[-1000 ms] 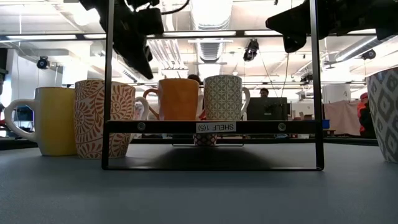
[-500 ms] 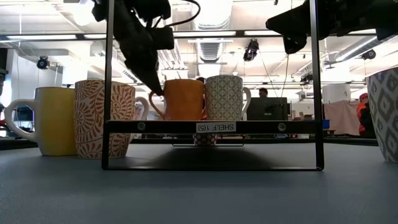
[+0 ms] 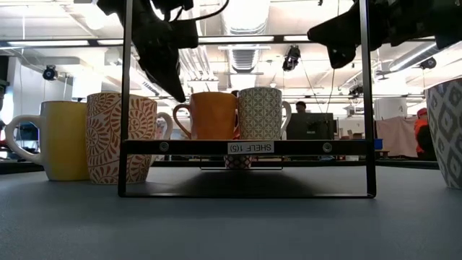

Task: Place coffee mugs
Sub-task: Put the gray patterned mug on the shelf

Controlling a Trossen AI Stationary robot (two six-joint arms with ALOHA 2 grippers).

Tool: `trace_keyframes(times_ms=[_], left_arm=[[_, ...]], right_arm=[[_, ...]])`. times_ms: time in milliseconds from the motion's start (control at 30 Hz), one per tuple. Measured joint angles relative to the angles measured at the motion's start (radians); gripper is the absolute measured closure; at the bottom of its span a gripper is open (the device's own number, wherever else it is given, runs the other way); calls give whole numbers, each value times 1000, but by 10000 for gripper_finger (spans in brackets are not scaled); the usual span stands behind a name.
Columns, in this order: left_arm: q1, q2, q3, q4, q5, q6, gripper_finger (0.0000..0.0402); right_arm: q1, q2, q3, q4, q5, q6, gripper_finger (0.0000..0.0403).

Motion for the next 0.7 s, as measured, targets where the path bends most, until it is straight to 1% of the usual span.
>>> trace_keyframes(times_ms=[300, 400, 500, 600, 700], left_arm=[[-82, -6, 0, 39, 0, 10, 402], [-106, -18, 0, 45, 0, 10, 402], [-130, -36, 0, 47, 0, 11, 402], [-154, -57, 0, 59, -2, 29, 402], [-178, -72, 0, 93, -3, 58, 401]], right_arm=[[0, 40, 23, 4, 1, 70, 392], [4, 43, 50, -39, 1, 108, 392], [4, 35, 116, -181, 1, 181, 392], [11, 33, 208, -405, -3, 231, 392], [30, 35, 299, -625, -10, 236, 392]])
